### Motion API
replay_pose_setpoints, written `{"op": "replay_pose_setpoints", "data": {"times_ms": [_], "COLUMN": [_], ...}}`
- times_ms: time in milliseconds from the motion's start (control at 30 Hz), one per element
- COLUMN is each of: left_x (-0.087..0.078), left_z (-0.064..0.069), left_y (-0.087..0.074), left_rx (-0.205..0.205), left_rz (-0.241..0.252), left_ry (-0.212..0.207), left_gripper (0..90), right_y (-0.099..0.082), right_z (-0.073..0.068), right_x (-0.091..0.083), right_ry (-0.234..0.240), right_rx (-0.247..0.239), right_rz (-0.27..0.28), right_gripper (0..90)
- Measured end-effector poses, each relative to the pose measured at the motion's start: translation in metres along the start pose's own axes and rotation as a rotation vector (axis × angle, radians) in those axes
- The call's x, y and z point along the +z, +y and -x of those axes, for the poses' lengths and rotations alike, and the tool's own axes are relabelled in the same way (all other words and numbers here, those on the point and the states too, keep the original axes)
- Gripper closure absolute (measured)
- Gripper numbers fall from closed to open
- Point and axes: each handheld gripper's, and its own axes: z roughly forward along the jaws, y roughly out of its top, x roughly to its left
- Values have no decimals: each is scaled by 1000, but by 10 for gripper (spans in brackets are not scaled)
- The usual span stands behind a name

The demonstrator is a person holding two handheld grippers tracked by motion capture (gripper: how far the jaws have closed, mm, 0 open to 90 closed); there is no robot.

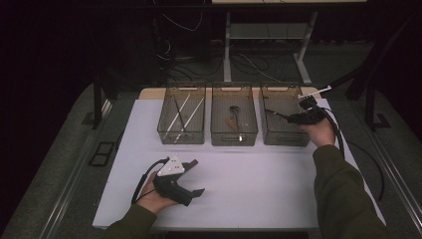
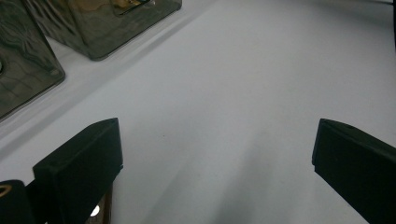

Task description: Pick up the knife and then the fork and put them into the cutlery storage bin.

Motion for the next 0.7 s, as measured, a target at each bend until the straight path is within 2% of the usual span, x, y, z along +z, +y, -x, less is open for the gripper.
{"op": "replay_pose_setpoints", "data": {"times_ms": [167,333,500,700], "left_x": [0,0,0,-1], "left_z": [0,0,0,-2], "left_y": [0,0,0,0], "left_rx": [-1,-1,-4,3], "left_rz": [0,0,0,-12], "left_ry": [-1,0,-2,3], "left_gripper": [5,5,9,18], "right_y": [-1,-4,-11,-25], "right_z": [0,1,-1,-8], "right_x": [2,-5,-17,-43], "right_ry": [-22,-8,43,110], "right_rx": [-23,-2,9,-5], "right_rz": [3,41,97,168], "right_gripper": [631,530,441,363]}}
